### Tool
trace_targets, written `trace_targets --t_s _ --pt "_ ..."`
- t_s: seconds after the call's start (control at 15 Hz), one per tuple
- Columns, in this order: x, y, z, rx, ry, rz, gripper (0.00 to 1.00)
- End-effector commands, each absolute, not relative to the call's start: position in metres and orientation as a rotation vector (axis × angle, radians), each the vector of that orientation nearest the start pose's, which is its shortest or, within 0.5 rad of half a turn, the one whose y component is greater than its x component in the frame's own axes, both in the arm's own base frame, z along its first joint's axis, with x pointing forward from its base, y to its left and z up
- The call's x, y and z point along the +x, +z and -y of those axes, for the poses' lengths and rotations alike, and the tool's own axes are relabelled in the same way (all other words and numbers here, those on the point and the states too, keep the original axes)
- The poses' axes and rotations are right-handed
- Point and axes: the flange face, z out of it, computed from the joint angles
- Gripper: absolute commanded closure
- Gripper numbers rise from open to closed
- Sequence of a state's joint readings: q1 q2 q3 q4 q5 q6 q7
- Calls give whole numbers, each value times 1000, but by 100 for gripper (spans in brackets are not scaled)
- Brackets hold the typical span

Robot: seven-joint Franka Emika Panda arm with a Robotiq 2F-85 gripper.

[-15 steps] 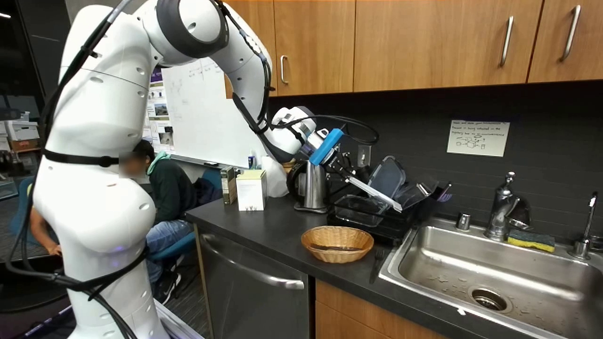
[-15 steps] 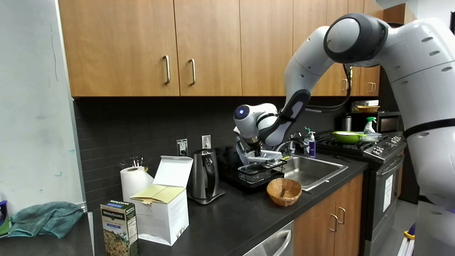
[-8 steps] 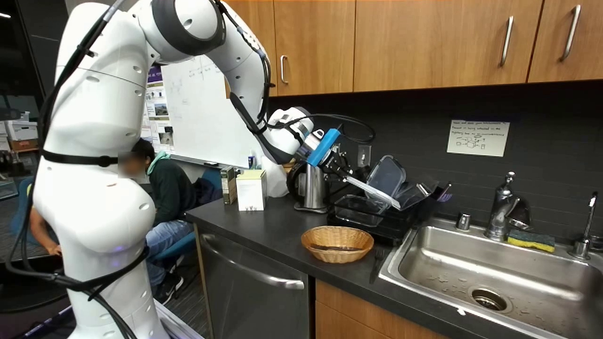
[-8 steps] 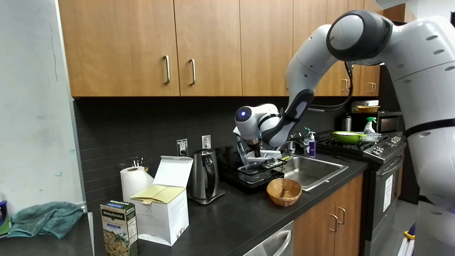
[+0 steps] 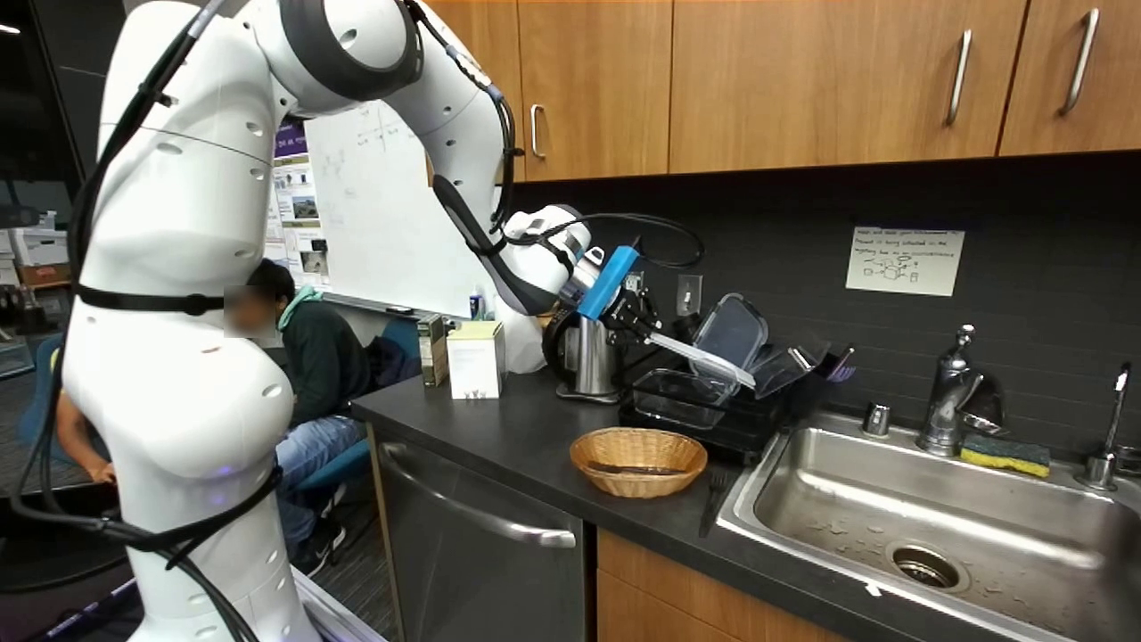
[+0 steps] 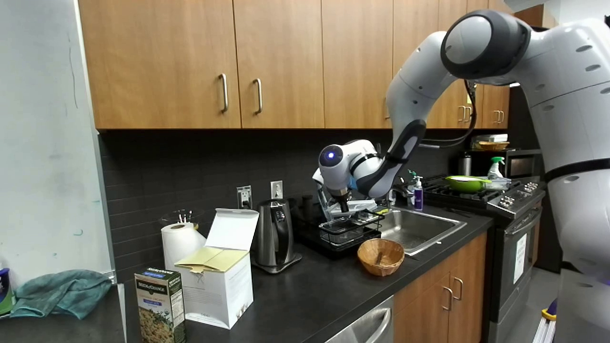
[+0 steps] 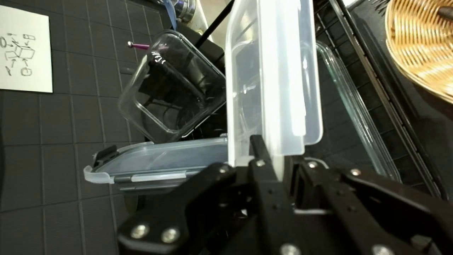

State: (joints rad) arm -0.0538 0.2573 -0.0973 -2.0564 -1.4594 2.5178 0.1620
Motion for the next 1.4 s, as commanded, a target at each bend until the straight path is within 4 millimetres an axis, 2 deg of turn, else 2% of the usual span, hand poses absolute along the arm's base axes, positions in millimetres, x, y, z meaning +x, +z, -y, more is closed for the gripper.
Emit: trace_targets --t_s 0.0,0.67,1.2,1.27,1.33 --pt "588 334 68 1958 255 -979 96" --pt "575 321 83 1882 331 -1015 96" --pt "560 308 78 1864 404 -1020 96" --pt "560 308 77 1864 409 -1017 61" --pt "559 307 77 1867 413 -1015 60"
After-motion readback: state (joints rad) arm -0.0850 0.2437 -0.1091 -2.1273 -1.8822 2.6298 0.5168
